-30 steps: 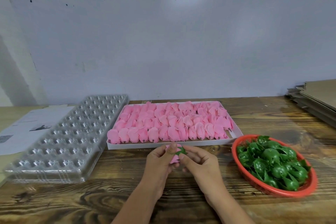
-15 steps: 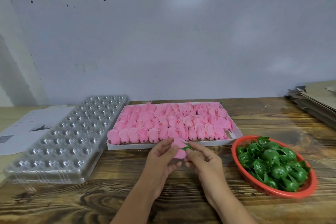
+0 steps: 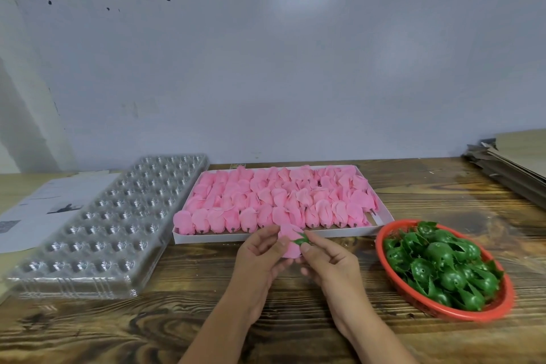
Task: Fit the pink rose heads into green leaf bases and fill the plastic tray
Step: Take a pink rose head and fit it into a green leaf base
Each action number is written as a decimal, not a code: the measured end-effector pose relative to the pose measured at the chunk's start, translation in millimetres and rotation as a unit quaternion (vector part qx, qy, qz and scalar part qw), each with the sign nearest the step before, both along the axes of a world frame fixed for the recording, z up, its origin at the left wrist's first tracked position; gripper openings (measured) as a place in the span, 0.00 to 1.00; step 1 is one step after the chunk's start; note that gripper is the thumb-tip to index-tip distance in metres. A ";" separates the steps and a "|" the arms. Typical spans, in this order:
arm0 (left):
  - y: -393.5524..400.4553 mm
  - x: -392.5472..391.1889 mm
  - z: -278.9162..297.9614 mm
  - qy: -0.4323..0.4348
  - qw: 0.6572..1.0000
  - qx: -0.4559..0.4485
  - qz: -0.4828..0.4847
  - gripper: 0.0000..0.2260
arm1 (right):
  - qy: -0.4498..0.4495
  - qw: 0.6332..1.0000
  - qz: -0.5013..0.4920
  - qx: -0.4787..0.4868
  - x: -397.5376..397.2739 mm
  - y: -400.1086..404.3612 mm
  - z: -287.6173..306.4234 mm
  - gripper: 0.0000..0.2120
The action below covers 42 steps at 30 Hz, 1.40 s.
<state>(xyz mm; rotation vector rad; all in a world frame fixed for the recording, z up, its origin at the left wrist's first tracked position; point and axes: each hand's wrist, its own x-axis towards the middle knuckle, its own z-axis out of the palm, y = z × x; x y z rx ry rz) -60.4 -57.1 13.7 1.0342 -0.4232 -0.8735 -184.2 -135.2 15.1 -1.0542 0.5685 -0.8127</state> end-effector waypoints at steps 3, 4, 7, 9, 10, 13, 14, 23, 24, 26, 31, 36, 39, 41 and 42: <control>-0.7 1.1 -1.8 -0.006 1.000 0.003 -0.002 0.20 | 0.012 1.000 0.000 -0.006 -0.3 1.0 2.1 0.15; -0.8 1.5 -2.0 -0.009 1.000 0.006 -0.002 0.21 | 0.017 1.000 0.001 -0.011 -0.7 1.7 2.8 0.15; -0.2 2.2 -1.8 -0.022 1.000 0.018 0.003 0.22 | 0.035 0.998 0.005 -0.048 -2.7 0.9 4.7 0.13; 0.0 3.3 -1.2 -0.034 0.999 0.026 0.012 0.22 | 0.065 0.993 0.006 -0.100 -4.8 -2.1 5.4 0.13; -0.2 3.9 -1.1 -0.043 0.999 0.030 0.016 0.21 | 0.089 0.986 0.008 -0.140 -5.9 -3.6 6.1 0.15; -0.7 4.4 -3.2 -0.090 0.994 0.058 0.024 0.14 | 0.183 0.933 0.025 -0.310 -8.5 -6.5 7.0 0.22; -0.9 3.5 -3.5 -0.109 0.991 0.071 0.022 0.12 | 0.225 0.903 0.025 -0.365 -8.8 -7.4 6.4 0.21; 1.8 -6.0 3.2 -0.181 0.980 0.073 -0.032 0.39 | 0.137 0.960 0.054 -0.237 -0.3 -6.6 10.0 0.12; 1.0 -6.7 2.4 -0.182 0.979 0.071 -0.053 0.42 | 0.110 0.973 0.088 -0.183 0.5 -3.4 9.9 0.11; 1.3 -8.6 1.7 -0.195 0.975 0.072 -0.079 0.42 | 0.083 0.977 0.147 -0.128 0.5 3.8 8.7 0.11; 2.1 -9.6 1.8 -0.212 0.969 0.070 -0.101 0.23 | 0.081 0.973 0.142 -0.165 1.1 9.7 7.4 0.18; 3.5 -13.7 7.4 -0.278 0.951 0.080 -0.110 0.10 | 0.109 0.952 0.072 -0.278 4.3 10.7 6.0 0.13; 4.1 -15.5 7.7 -0.271 0.954 0.076 -0.103 0.11 | 0.106 0.949 0.062 -0.290 4.6 9.9 2.4 0.13; 4.6 -17.0 8.1 -0.270 0.954 0.076 -0.103 0.07 | 0.108 0.950 0.062 -0.288 4.6 8.9 -0.2 0.12; 4.6 -17.6 8.0 -0.270 0.954 0.078 -0.101 0.06 | 0.109 0.951 0.060 -0.283 4.9 8.7 -1.0 0.12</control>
